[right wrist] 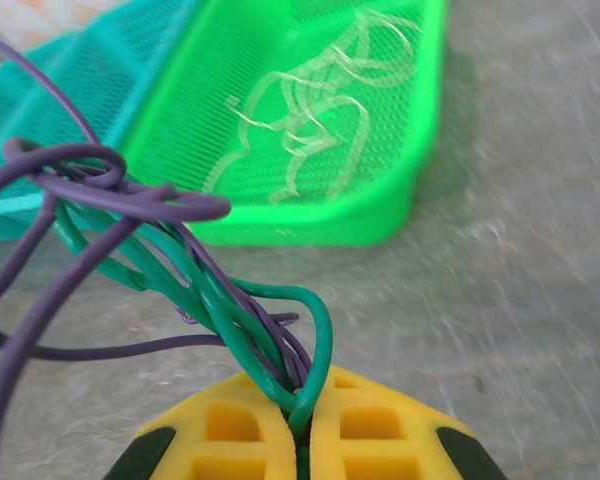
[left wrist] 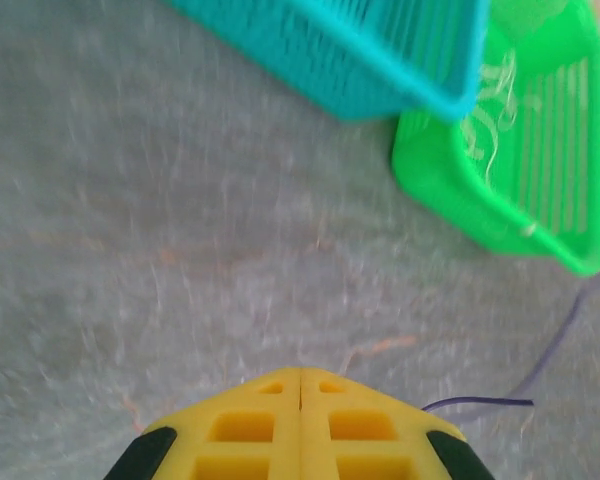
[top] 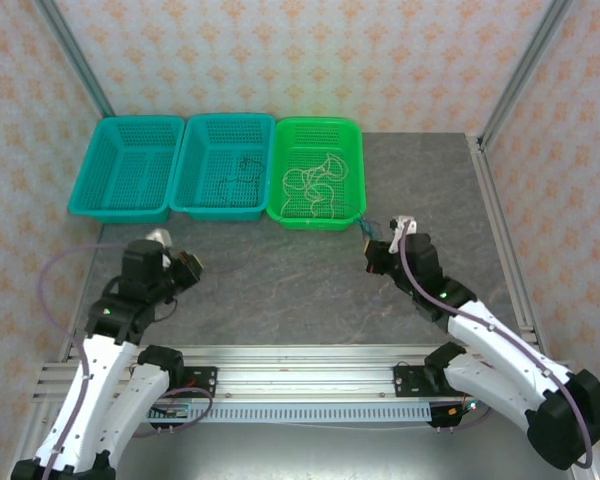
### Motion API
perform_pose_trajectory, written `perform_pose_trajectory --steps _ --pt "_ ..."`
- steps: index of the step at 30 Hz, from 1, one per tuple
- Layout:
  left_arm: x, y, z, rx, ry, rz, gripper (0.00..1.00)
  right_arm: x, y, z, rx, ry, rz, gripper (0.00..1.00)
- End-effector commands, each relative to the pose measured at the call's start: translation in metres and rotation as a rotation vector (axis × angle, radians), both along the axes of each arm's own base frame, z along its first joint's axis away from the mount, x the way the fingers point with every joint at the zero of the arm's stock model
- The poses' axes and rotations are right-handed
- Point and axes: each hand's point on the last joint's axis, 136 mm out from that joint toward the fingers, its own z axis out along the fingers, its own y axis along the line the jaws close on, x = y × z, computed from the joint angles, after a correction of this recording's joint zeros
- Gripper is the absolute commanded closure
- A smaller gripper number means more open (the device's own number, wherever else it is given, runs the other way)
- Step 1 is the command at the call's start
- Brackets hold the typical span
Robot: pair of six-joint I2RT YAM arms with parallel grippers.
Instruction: Untangle the cables
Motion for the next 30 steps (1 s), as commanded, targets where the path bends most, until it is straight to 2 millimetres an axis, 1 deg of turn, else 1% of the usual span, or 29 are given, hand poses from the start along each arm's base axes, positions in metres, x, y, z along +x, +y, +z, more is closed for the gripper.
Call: perform_pose_trajectory --steps 1,2,4,5,6,7,8,9,10,12,13,14,15,17,19,21,24,26,27,28,30 --pt "0.004 -0.025 0.011 -0.158 -0.118 -0.062 0.97 -0.013 0.017 0.025 -0.048 -0.046 0.172 1.00" --pt "0.003 -0.029 0.006 -0.185 -0.117 -0.074 0.93 -0.015 0.020 0.030 -0.050 -0.056 0.197 1.00" --pt "0.001 -0.033 -0.001 -0.211 -0.114 -0.083 0.79 -0.017 0.023 0.037 -0.058 -0.071 0.222 1.00" --pt "0.000 -0.034 0.001 -0.211 -0.121 -0.092 0.70 -0.017 0.023 0.040 -0.065 -0.077 0.231 1.00" --pt "-0.001 -0.035 0.006 -0.202 -0.136 -0.109 0.62 -0.019 0.023 0.042 -0.078 -0.078 0.243 1.00" --pt "-0.001 -0.036 0.014 -0.190 -0.156 -0.127 0.58 -0.020 0.024 0.044 -0.088 -0.081 0.255 1.00" --pt "-0.001 -0.038 0.027 -0.175 -0.186 -0.154 0.58 -0.021 0.025 0.044 -0.108 -0.081 0.274 1.00" --pt "0.001 -0.043 0.045 -0.175 -0.231 -0.196 0.60 -0.024 0.026 0.044 -0.129 -0.085 0.301 1.00" --pt "0.004 -0.052 0.062 -0.192 -0.272 -0.246 0.61 -0.026 0.027 0.044 -0.144 -0.089 0.321 1.00" --pt "0.008 -0.079 0.103 -0.219 -0.353 -0.382 0.61 -0.029 0.027 0.047 -0.175 -0.108 0.353 1.00" --pt "0.007 -0.091 0.116 -0.191 -0.372 -0.450 0.61 -0.030 0.028 0.047 -0.189 -0.113 0.368 1.00" --pt "0.004 -0.108 0.129 -0.134 -0.383 -0.537 0.60 -0.031 0.028 0.048 -0.203 -0.115 0.381 1.00" --pt "0.002 -0.124 0.138 -0.046 -0.394 -0.618 0.60 -0.032 0.030 0.050 -0.212 -0.110 0.397 1.00" --pt "-0.002 -0.158 0.146 0.106 -0.408 -0.768 0.58 -0.033 0.032 0.050 -0.226 -0.090 0.423 1.00" --pt "-0.001 -0.193 0.146 0.172 -0.401 -0.890 0.56 -0.034 0.036 0.049 -0.223 -0.067 0.444 1.00" --pt "0.008 -0.223 0.141 0.175 -0.386 -0.956 0.51 -0.035 0.039 0.049 -0.208 -0.058 0.457 1.00" --pt "0.022 -0.251 0.131 0.157 -0.392 -0.990 0.46 -0.038 0.040 0.052 -0.195 -0.056 0.466 1.00" --pt "0.029 -0.262 0.123 0.152 -0.379 -1.000 0.42 -0.040 0.040 0.053 -0.192 -0.054 0.474 1.00" --pt "0.035 -0.265 0.118 0.168 -0.369 -0.985 0.41 -0.041 0.041 0.054 -0.188 -0.052 0.481 1.00" --pt "0.041 -0.265 0.113 0.188 -0.361 -0.964 0.40 -0.042 0.042 0.055 -0.185 -0.054 0.485 1.00" --pt "0.056 -0.259 0.105 0.239 -0.347 -0.884 0.39 -0.044 0.043 0.055 -0.177 -0.051 0.497 1.00"
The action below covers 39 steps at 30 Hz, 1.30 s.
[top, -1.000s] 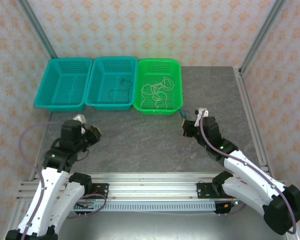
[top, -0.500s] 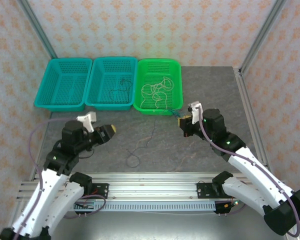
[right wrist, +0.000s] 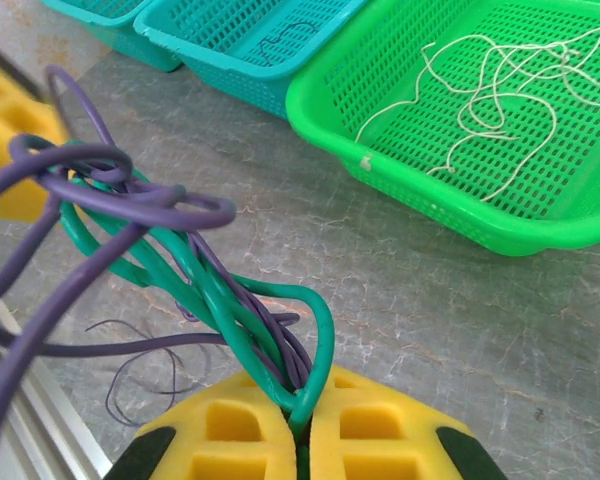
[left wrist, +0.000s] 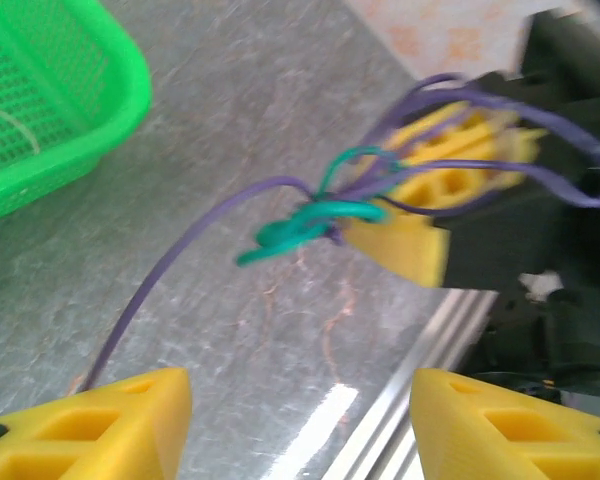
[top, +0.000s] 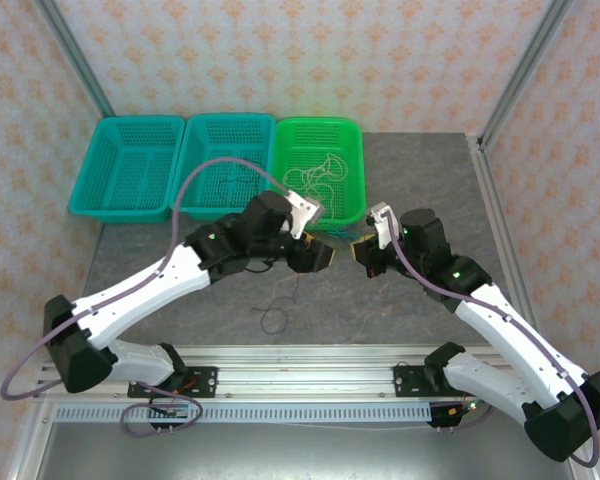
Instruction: Untangle the cables
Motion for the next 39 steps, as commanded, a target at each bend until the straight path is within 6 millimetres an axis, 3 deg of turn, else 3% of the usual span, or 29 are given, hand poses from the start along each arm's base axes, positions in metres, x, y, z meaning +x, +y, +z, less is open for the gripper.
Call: perform_pose_trajectory --steps 1,7,11,14,17,20,24,26,27,29,30,33,36,39 --pt "0.024 0.006 0.022 -0.003 -0.131 0.107 0.39 -0.005 0.005 0.017 0.027 -0.025 0.045 1.00" --pt "0.033 0.029 0.028 0.029 -0.187 0.215 0.40 -0.006 0.003 0.012 0.024 -0.016 0.035 1.00" --pt "0.015 0.038 0.041 0.060 -0.225 0.119 0.36 -0.007 0.001 0.010 0.009 -0.025 0.037 1.00" --pt "-0.008 0.033 0.044 0.101 -0.222 -0.051 0.32 -0.010 0.004 0.010 0.013 -0.034 0.071 1.00" --pt "-0.015 0.029 0.040 0.145 -0.210 -0.139 0.30 -0.013 0.008 0.013 0.032 -0.038 0.097 1.00" --pt "-0.011 0.021 0.037 0.161 -0.213 -0.171 0.27 -0.015 0.011 0.013 0.045 -0.030 0.116 1.00" --pt "0.011 0.012 0.028 0.179 -0.199 -0.122 0.24 -0.018 0.013 0.014 0.059 -0.017 0.125 1.00" --pt "0.017 0.006 0.023 0.176 -0.165 -0.116 0.37 -0.016 0.011 0.014 0.056 -0.014 0.105 1.00" --pt "0.020 0.005 0.021 0.176 -0.156 -0.106 0.50 -0.014 0.009 0.014 0.051 -0.015 0.088 1.00" --pt "0.024 0.007 0.022 0.167 -0.162 -0.067 0.88 -0.009 0.004 0.011 0.034 -0.016 0.043 1.00" --pt "0.026 0.011 0.023 0.165 -0.171 -0.042 1.00 -0.005 0.001 0.008 0.023 -0.017 0.018 1.00" --pt "0.029 0.026 0.035 0.119 -0.200 0.039 1.00 0.009 -0.016 -0.011 -0.057 -0.014 -0.095 1.00" --pt "0.029 0.043 0.045 0.072 -0.196 0.107 1.00 0.030 -0.045 -0.040 -0.141 0.022 -0.312 1.00" --pt "0.027 0.056 0.056 0.027 -0.200 0.170 1.00 0.035 -0.057 -0.076 -0.104 0.112 -0.467 0.87"
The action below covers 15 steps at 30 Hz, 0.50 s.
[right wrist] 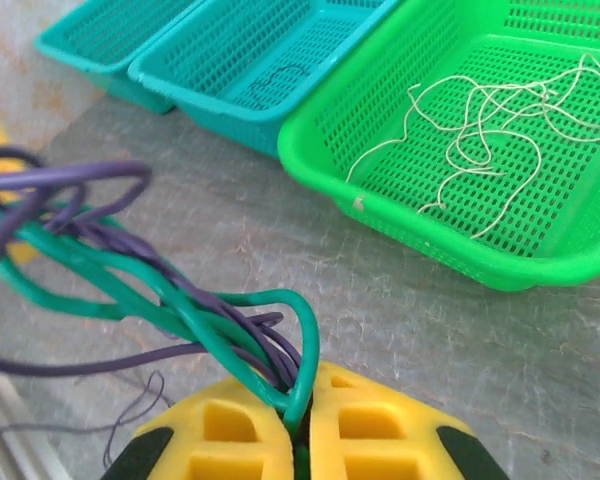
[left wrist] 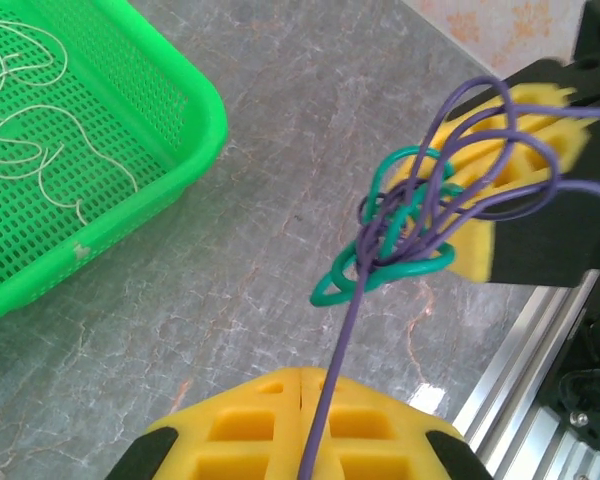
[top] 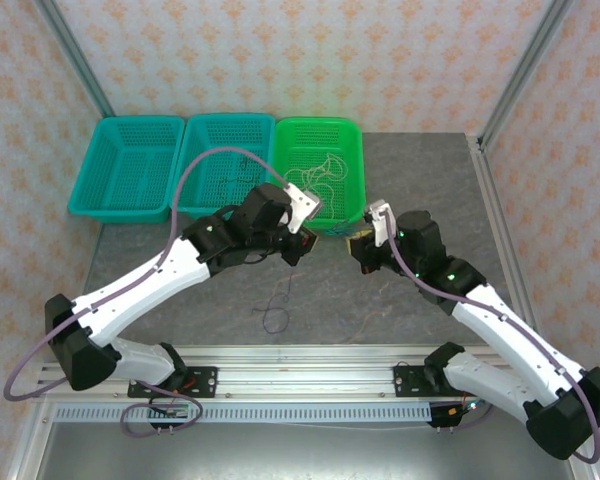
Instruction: Untangle the cables
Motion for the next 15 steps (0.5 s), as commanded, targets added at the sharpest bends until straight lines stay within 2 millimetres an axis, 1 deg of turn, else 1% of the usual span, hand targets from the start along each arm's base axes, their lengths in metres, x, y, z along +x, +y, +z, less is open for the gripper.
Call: perform_pose_trajectory --steps 1,3,4,6,7,9,11,14,15 --pt "0.010 0.033 0.047 -0.118 -0.083 0.166 1.00 0.015 -0.064 -0.087 -0.111 0.199 -0.415 0.86" --pt "0.008 0.036 0.054 -0.162 -0.081 0.190 1.00 0.011 -0.076 -0.116 -0.092 0.266 -0.520 0.85" --pt "0.007 0.037 0.057 -0.182 -0.079 0.199 1.00 0.008 -0.086 -0.130 -0.096 0.297 -0.589 0.85" --pt "0.007 0.040 0.059 -0.201 -0.073 0.223 1.00 0.001 -0.102 -0.147 -0.117 0.329 -0.681 0.87" --pt "0.007 0.043 0.059 -0.200 -0.074 0.239 1.00 -0.002 -0.111 -0.153 -0.126 0.333 -0.725 0.88" --pt "0.010 0.051 0.057 -0.187 -0.080 0.284 1.00 -0.006 -0.124 -0.155 -0.129 0.328 -0.786 0.88" --pt "0.016 0.068 0.056 -0.164 -0.084 0.373 1.00 -0.010 -0.144 -0.155 -0.109 0.331 -0.883 0.87" --pt "0.024 0.107 0.060 -0.167 -0.080 0.564 1.00 -0.016 -0.175 -0.157 -0.049 0.371 -1.044 0.87" --pt "0.026 0.124 0.063 -0.181 -0.079 0.635 1.00 -0.017 -0.182 -0.157 -0.029 0.382 -1.084 0.87"
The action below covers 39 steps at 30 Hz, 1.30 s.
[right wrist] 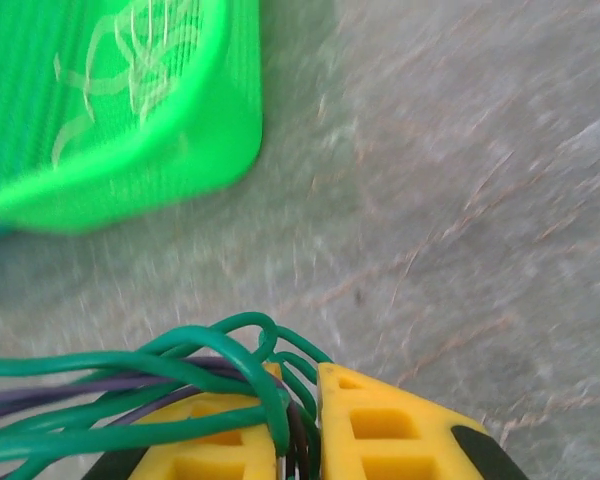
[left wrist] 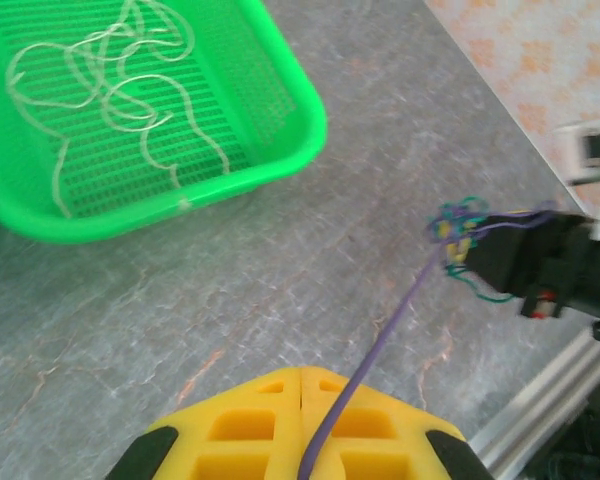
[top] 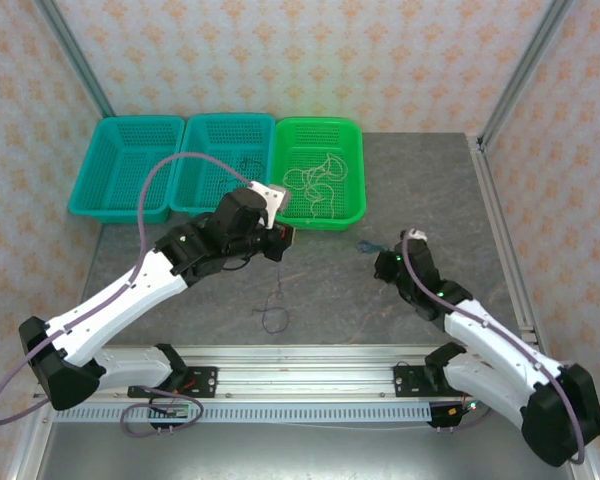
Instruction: Untangle the cables
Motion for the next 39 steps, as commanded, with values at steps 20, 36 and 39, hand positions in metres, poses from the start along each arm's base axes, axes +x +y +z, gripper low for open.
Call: perform_pose_trajectory --steps 20,36,39 --pt "0.028 0.149 0.121 -0.216 -0.156 0.556 1.00 -0.023 -0.105 -0.057 0.131 0.195 -0.500 0.99" --pt "0.109 0.188 0.329 -0.210 -0.665 0.691 1.00 -0.007 -0.084 -0.014 0.226 0.115 -0.390 1.00" --pt "0.138 0.199 0.336 -0.208 -0.710 0.736 1.00 -0.009 -0.082 -0.010 0.229 0.115 -0.380 1.00"
